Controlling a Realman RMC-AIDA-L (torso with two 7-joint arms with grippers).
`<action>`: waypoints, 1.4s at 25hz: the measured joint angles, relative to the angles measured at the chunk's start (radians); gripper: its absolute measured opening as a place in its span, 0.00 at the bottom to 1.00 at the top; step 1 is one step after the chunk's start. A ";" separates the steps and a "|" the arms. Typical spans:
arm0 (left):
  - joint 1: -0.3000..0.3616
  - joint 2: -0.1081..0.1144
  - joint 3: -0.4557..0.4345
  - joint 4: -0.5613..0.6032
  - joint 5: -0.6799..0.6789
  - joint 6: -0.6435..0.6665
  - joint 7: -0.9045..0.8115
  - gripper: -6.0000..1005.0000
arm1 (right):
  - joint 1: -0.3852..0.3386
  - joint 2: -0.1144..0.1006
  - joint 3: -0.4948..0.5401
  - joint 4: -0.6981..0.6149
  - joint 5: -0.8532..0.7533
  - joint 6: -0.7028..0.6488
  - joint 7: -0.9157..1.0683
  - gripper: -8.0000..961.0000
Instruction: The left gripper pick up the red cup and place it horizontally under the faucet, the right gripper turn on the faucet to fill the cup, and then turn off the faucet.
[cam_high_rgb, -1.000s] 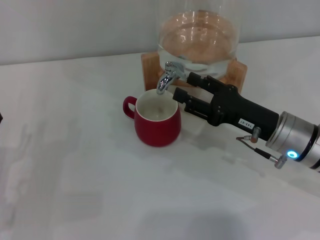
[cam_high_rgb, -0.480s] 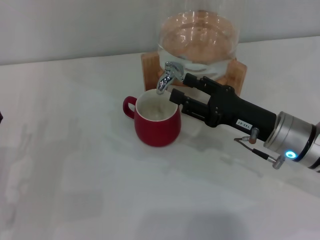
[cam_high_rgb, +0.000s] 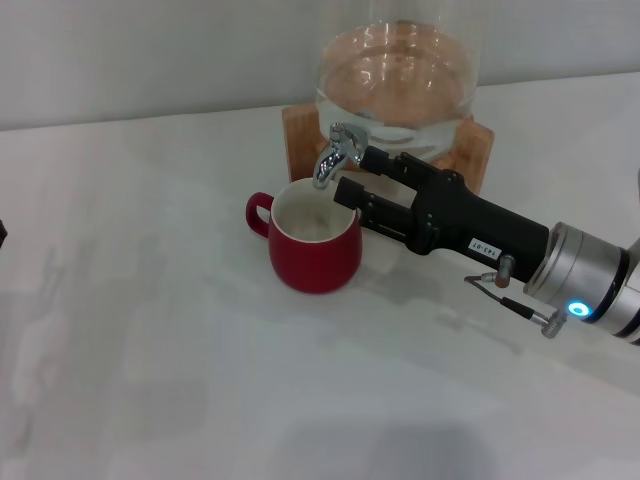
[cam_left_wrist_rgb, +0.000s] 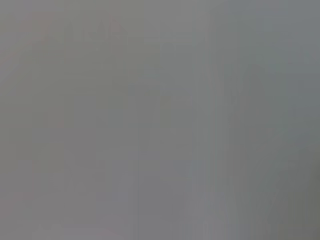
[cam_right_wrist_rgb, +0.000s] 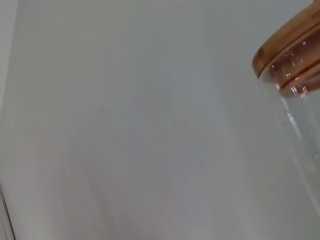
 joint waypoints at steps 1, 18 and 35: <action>0.000 0.000 0.000 0.000 0.000 0.000 0.000 0.88 | 0.000 0.000 0.000 0.000 0.000 0.000 0.000 0.75; -0.003 0.000 0.000 -0.001 0.000 0.000 0.000 0.88 | 0.012 0.000 0.005 0.014 -0.014 -0.016 0.000 0.75; 0.004 0.001 0.000 -0.004 -0.005 0.000 0.000 0.88 | -0.094 -0.004 0.016 -0.046 -0.001 -0.152 0.000 0.75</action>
